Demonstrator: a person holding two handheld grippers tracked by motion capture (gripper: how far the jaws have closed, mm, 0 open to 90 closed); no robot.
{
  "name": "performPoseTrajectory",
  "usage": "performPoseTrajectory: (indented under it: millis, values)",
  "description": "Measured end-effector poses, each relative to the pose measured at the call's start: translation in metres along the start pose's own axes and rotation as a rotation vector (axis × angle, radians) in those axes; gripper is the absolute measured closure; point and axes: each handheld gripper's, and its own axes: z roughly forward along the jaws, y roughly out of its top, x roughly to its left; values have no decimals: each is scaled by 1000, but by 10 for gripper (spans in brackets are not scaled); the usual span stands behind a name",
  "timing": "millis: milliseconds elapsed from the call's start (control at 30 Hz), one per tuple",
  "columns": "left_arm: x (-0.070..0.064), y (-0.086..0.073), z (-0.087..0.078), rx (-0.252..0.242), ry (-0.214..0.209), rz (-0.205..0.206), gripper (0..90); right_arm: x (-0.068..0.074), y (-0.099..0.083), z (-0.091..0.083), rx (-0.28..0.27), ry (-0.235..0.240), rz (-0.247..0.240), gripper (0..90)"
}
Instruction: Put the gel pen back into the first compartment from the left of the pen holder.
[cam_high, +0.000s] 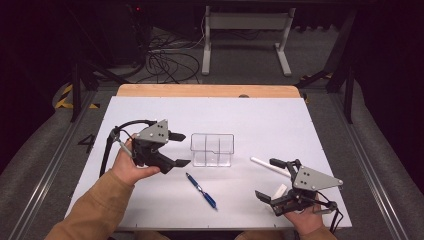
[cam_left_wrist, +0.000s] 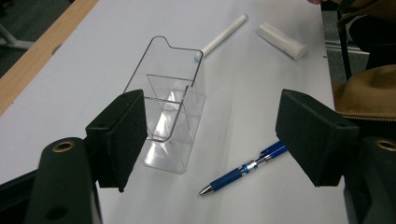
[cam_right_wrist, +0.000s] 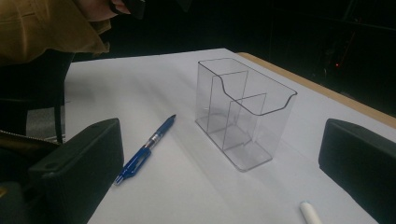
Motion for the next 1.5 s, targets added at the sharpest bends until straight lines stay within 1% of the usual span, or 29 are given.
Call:
performPoseTrajectory:
  millis: [67, 133, 200, 267, 300, 400, 467, 533, 567, 600, 667, 733, 800, 833, 900, 967, 1033, 1133, 1200, 1267, 1367, 1433, 1500]
  values:
    - [-4, -3, -3, -20, 9, -11, 222, 0, 1, 1, 8, 0, 3, 0]
    - [-6, -6, -5, -20, 5, -28, 220, 0, 2, 2, 4, 2, 5, 0]
    - [-9, -8, -6, -22, 27, -34, 184, 0, 3, 3, -3, 2, 5, 0]
    - [-11, -10, -7, -24, 36, -38, 178, 0, 4, 3, -4, 3, 4, 0]
    - [-11, -11, -8, -31, 34, -41, 181, 0, 5, 4, -2, 6, 6, 0]
    - [-14, -14, -11, -55, 56, -50, 162, 0, 6, 5, 2, 7, 6, 4]
    - [-17, -17, -12, -68, 66, -57, 160, 0, 6, 6, 14, 14, 19, 6]
    - [-21, -21, -14, -83, 66, -72, 158, 0, 7, 7, 20, -13, 27, 16]
    - [-23, -24, -15, -90, 68, -77, 156, 0, 8, 8, 28, -28, 28, 13]
    - [-26, -27, -15, -103, 74, -91, 153, 1, 9, 9, 34, -35, 26, 13]
    - [-31, -35, -18, -129, 80, -116, 154, 1, 10, 10, 33, -31, 27, 6]
    - [-35, -42, -21, -151, 99, -127, 159, 1, 11, 10, 22, -22, 42, 0]
    - [-39, -49, -23, -161, 123, -141, 159, 0, 12, 11, 8, -21, 56, 0]
    - [-41, -53, -24, -165, 135, -143, 160, 0, 12, 12, 5, -30, 70, 0]
    - [-45, -60, -25, -169, 157, -158, 164, -1, 13, 14, 8, -39, 84, 0]
    - [-47, -68, -26, -169, 193, -170, 165, -1, 13, 17, 18, -47, 88, 0]
    - [-48, -75, -25, -176, 200, -189, 169, 0, 14, 19, 16, -39, 97, 0]
    - [-48, -84, -23, -183, 213, -209, 174, 1, 15, 22, 22, -41, 88, 0]
    - [-49, -88, -23, -187, 221, -211, 174, 2, 15, 24, 34, -32, 89, 3]
    - [-51, -90, -23, -192, 230, -204, 174, 1, 15, 23, 37, -19, 91, 40]
    - [-53, -93, -21, -167, 243, -192, 173, 2, 15, 23, 63, -44, 73, 109]
    - [-55, -94, -20, -151, 260, -179, 171, 2, 16, 22, 61, -43, 69, 121]
    - [-55, -96, -20, -150, 262, -181, 171, 2, 16, 21, 60, -37, 67, 131]
